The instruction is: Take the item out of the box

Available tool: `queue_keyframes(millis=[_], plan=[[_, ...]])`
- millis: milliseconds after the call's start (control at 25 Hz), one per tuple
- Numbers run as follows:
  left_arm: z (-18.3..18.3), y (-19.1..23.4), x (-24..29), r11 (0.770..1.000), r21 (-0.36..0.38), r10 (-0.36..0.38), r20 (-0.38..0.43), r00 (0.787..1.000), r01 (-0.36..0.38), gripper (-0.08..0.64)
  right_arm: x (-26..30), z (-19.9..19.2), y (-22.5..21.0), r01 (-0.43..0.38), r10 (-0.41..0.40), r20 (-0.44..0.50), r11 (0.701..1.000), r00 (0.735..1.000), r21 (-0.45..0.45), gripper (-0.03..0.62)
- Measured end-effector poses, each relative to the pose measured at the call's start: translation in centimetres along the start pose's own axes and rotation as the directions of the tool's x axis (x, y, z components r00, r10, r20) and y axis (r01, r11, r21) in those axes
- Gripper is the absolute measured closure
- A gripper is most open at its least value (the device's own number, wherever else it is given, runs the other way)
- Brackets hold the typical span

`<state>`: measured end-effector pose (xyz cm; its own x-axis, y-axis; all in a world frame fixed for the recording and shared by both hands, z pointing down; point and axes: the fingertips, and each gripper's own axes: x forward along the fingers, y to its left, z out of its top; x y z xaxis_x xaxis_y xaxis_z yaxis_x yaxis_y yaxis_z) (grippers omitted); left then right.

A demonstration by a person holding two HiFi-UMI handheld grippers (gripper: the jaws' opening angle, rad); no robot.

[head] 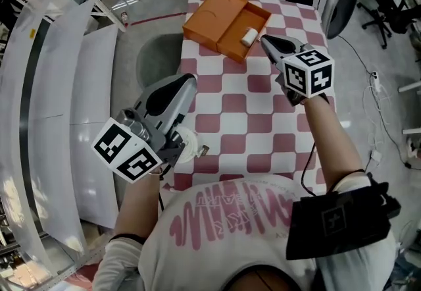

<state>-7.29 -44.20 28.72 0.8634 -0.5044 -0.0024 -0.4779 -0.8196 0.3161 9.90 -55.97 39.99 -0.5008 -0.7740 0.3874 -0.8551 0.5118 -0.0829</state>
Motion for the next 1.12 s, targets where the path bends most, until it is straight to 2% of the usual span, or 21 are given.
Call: queue_keyframes(millis=[240, 400, 480, 760, 800, 880, 920, 1120], plan=[[-0.6, 2.2, 1.0, 1.000, -0.029, 0.007, -0.016, 1.000, -0.007, 0.552, 5.2, -2.2, -2.8, -0.010, 0.011, -0.103, 1.000, 0.995, 0.017, 0.586], [-1.1, 3.3, 1.2, 0.999, -0.038, 0.014, -0.020, 1.000, -0.014, 0.552, 8.3, -4.6, -4.8, 0.003, 0.016, -0.177, 0.994, 0.984, 0.106, 0.587], [-1.3, 3.8, 1.2, 0.999, -0.040, 0.015, -0.020, 1.000, -0.016, 0.552, 9.5, -5.5, -5.7, 0.017, 0.009, -0.212, 0.992, 0.977, 0.121, 0.586], [-2.2, 5.2, 0.6, 0.998, -0.058, 0.032, -0.008, 0.999, -0.033, 0.552, 12.1, -7.4, -7.2, -0.006, 0.024, -0.320, 0.998, 0.947, 0.057, 0.584], [-2.3, 5.3, 0.6, 0.998, -0.057, 0.032, -0.008, 0.999, -0.033, 0.552, 12.3, -7.6, -7.4, -0.017, 0.030, -0.340, 0.999, 0.940, 0.040, 0.570], [-2.3, 5.4, 0.6, 0.998, -0.059, 0.030, -0.005, 1.000, -0.031, 0.552, 12.6, -8.0, -7.7, -0.045, 0.046, -0.386, 0.999, 0.921, 0.012, 0.402], [-2.3, 5.4, 0.7, 0.998, -0.061, 0.029, -0.004, 1.000, -0.029, 0.552, 12.8, -8.2, -7.8, -0.059, 0.053, -0.408, 0.998, 0.911, -0.002, 0.370], [-2.0, 5.5, 0.5, 0.998, -0.062, 0.022, 0.006, 1.000, -0.022, 0.552, 13.6, -8.8, -8.4, -0.095, 0.048, -0.483, 0.993, 0.874, -0.074, 0.337]])
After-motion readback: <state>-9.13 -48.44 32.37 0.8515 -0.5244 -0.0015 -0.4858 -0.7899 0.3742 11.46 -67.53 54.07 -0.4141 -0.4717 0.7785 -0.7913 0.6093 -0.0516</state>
